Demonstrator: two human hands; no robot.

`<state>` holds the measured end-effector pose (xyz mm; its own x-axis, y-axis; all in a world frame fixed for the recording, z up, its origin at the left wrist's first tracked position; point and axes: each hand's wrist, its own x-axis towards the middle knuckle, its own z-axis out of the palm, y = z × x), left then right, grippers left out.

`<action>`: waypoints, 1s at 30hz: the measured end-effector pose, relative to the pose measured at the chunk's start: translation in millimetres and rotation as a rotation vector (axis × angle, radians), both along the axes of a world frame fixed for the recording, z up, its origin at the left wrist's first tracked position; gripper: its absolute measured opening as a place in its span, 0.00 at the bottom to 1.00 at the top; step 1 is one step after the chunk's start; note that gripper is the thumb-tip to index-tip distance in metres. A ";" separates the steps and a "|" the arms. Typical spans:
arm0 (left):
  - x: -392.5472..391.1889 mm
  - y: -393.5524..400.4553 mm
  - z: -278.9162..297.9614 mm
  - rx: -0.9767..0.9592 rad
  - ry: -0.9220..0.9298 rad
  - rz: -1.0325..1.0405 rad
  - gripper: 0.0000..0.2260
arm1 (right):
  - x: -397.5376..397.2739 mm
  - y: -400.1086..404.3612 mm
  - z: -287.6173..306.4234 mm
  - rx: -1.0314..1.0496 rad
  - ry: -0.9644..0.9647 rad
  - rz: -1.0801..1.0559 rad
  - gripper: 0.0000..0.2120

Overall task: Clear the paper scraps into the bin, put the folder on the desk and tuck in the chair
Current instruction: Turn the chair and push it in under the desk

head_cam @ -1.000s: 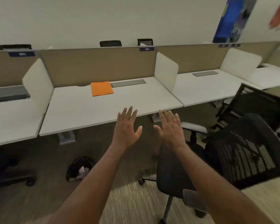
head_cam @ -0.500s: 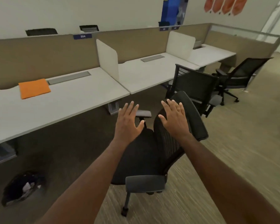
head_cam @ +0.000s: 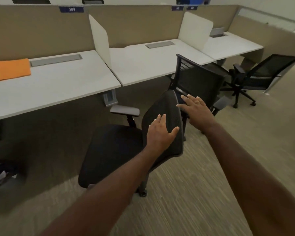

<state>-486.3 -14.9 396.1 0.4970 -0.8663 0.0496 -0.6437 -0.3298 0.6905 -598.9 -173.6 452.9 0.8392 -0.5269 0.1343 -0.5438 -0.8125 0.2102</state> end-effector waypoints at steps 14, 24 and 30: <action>-51.6 -70.0 -38.9 0.276 0.100 0.043 0.46 | 2.8 -59.4 -84.8 0.189 0.188 0.202 0.47; -37.3 -51.7 -39.2 0.275 0.101 -0.050 0.48 | 23.9 -70.9 -86.6 0.136 0.212 0.261 0.42; -24.9 -18.4 -44.2 0.264 0.050 -0.157 0.47 | 28.4 -73.4 -90.6 0.169 0.264 0.243 0.42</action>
